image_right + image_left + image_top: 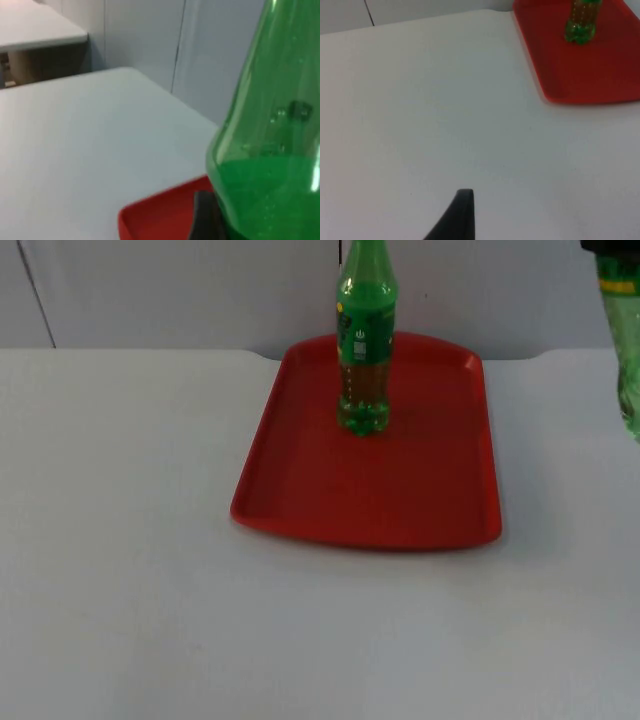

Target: Place the bottle upright on the tray.

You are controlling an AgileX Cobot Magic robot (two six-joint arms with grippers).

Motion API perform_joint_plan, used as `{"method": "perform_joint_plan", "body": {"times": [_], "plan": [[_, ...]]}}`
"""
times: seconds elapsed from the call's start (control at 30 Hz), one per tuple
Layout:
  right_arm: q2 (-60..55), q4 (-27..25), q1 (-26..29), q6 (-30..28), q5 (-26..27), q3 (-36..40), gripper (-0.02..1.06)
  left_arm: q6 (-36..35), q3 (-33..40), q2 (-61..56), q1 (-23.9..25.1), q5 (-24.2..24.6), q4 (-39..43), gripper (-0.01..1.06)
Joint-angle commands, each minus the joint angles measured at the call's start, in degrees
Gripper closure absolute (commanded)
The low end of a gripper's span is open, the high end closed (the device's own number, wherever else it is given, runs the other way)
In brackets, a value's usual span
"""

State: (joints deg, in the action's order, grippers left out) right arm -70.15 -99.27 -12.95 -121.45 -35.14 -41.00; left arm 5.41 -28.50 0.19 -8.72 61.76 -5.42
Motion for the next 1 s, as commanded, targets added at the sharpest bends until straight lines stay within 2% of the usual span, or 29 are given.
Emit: {"method": "perform_joint_plan", "body": {"times": [0.0, 0.03, 0.07, 0.1, 0.13, 0.17, 0.23, 0.33, 0.37, 0.43, 0.53, 0.63, 0.7, 0.8, 0.83, 0.87, 0.9, 0.97], "plan": [[-0.93, -0.68, -0.26, -4.51, 6.33, -3.16, 1.05, -0.35, 0.23, -0.19, 0.16, -0.06, -0.09, 0.0], [-0.93, -0.68, -0.26, -4.51, 6.33, -3.16, 1.05, -0.35, 0.23, -0.19, 0.16, -0.06, -0.09, 0.0], [-0.93, -0.68, -0.26, 0.59, 10.71, -5.42, 1.05, -0.35, 0.23, -0.19, 0.16, -0.06, -0.09, 0.0], [-0.93, -0.68, -0.26, 8.15, 14.97, -8.26, 1.05, -0.35, 0.23, -0.19, 0.16, -0.06, -0.09, 0.0], [-0.93, -0.68, -0.26, 12.53, 19.96, -10.93, 1.05, -0.35, 0.23, -0.19, 0.16, -0.06, -0.09, 0.0], [-0.93, -0.68, -0.26, 14.4, 23.33, -13.06, 1.05, -0.35, 0.23, -0.19, 0.16, -0.06, -0.09, 0.0], [-0.93, -0.68, -0.26, 15.25, 25.08, -15.44, 1.05, -0.35, 0.23, -0.19, 0.16, -0.06, -0.09, 0.0], [-0.93, -0.68, -0.26, 23.39, 33.83, -21.87, 1.05, -0.35, 0.23, -0.19, 0.16, -0.06, -0.09, 0.0], [-0.93, -0.68, -0.26, 23.39, 33.83, -21.87, 1.05, -0.35, 0.23, -0.19, 0.16, -0.06, -0.09, 0.0], [-0.93, -0.68, -0.26, 25.96, 39.97, -24.3, 1.05, -0.35, 0.23, -0.19, 0.16, -0.06, -0.09, 0.0], [-0.93, -0.68, -0.26, 25.96, 40.09, -25.36, 1.05, -0.35, 0.23, -0.19, 0.16, -0.06, -0.09, 0.0], [-0.93, -0.68, -0.26, 31.75, 40.09, -26.41, 1.05, -0.35, 0.23, -0.19, 0.16, -0.06, -0.09, 0.0], [-0.93, 0.59, -0.26, 32.48, 40.09, -26.54, 1.05, -0.35, 0.23, -0.19, 0.16, -0.06, -0.09, 0.0], [-0.93, 8.27, -1.61, 33.81, 37.76, -26.54, 1.05, -0.35, 0.23, -0.19, 0.16, -0.06, -0.09, 0.0], [-0.93, 8.27, -1.61, 33.81, 37.76, -26.54, 1.05, -0.35, 0.23, -0.19, 0.16, -0.06, -0.09, 0.0], [-0.93, 12.43, -3.08, 33.81, 38.27, -26.81, 1.05, -0.35, 0.23, -0.19, 0.16, -0.06, -0.09, 0.0], [-0.93, 14.33, -5.02, 33.94, 41.27, -27.21, 1.05, -0.35, 0.23, -0.19, 0.16, -0.06, -0.09, 0.0], [-0.93, 19.06, -9.95, 34.04, 50.52, -29.26, 1.05, -0.35, 0.23, -0.19, 0.16, -0.06, -0.09, 0.0]]}}
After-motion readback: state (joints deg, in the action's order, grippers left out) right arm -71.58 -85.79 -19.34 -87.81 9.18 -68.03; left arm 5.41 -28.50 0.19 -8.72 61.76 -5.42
